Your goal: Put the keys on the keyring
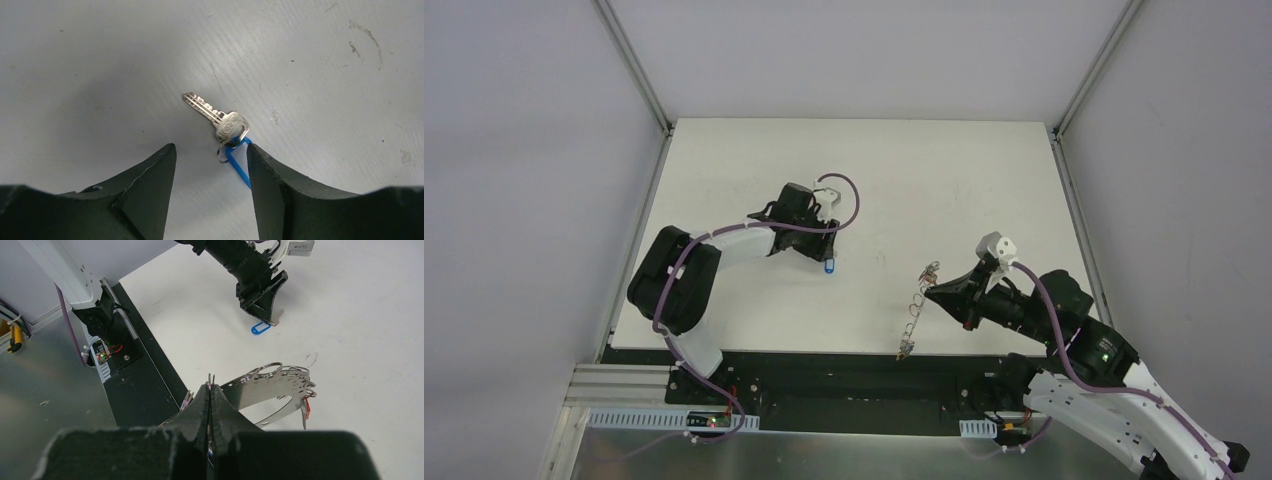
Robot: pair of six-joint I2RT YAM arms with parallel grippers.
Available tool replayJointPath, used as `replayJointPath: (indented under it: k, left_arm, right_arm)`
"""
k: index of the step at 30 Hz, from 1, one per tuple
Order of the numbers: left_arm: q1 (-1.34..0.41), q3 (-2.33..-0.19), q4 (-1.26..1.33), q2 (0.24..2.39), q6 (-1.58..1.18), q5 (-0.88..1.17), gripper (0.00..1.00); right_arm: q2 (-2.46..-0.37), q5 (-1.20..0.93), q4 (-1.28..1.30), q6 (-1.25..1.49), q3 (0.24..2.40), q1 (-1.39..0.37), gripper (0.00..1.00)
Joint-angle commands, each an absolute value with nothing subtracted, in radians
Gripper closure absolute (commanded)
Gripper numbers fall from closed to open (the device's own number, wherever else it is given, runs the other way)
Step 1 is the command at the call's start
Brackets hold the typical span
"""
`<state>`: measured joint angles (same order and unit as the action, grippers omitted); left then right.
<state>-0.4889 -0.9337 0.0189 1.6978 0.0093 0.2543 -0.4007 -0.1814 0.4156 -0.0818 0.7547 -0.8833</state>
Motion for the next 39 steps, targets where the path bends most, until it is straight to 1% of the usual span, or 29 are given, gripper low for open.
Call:
replayJointPath:
  k: [1, 10, 14, 18, 23, 30, 33, 39]
  left_arm:
    - [-0.486, -0.922, 0.050, 1.717, -0.052, 0.354, 0.46]
    - [-0.486, -0.900, 0.052, 1.718, -0.074, 0.390, 0.48]
    - [-0.486, -0.902, 0.044, 1.729, -0.075, 0.392, 0.53]
    - [-0.486, -0.902, 0.038, 1.735, -0.076, 0.399, 0.60]
    - [-0.486, -0.901, 0.029, 1.735, -0.075, 0.394, 0.65]
    - [-0.486, -0.903, 0.023, 1.739, -0.072, 0.396, 0.86]
    - [-0.486, -0.903, 0.023, 1.734, -0.072, 0.397, 1.00]
    - [-0.487, -0.891, 0.023, 1.681, -0.074, 0.409, 1.00]
  right_arm:
    - [-0.404, -0.201, 0.328, -0.058, 0.765, -0.890, 1.00]
    - [-0.406, -0.207, 0.328, -0.056, 0.764, -0.889, 1.00]
    - [-0.404, -0.210, 0.328, -0.056, 0.764, -0.889, 1.00]
    - [-0.402, -0.209, 0.332, -0.056, 0.766, -0.890, 1.00]
    - [-0.399, -0.212, 0.334, -0.057, 0.767, -0.888, 1.00]
    - [-0.394, -0.211, 0.340, -0.058, 0.767, -0.889, 1.00]
    - [-0.391, -0.211, 0.343, -0.058, 0.766, -0.889, 1.00]
    - [-0.391, -0.210, 0.351, -0.061, 0.763, -0.890, 1.00]
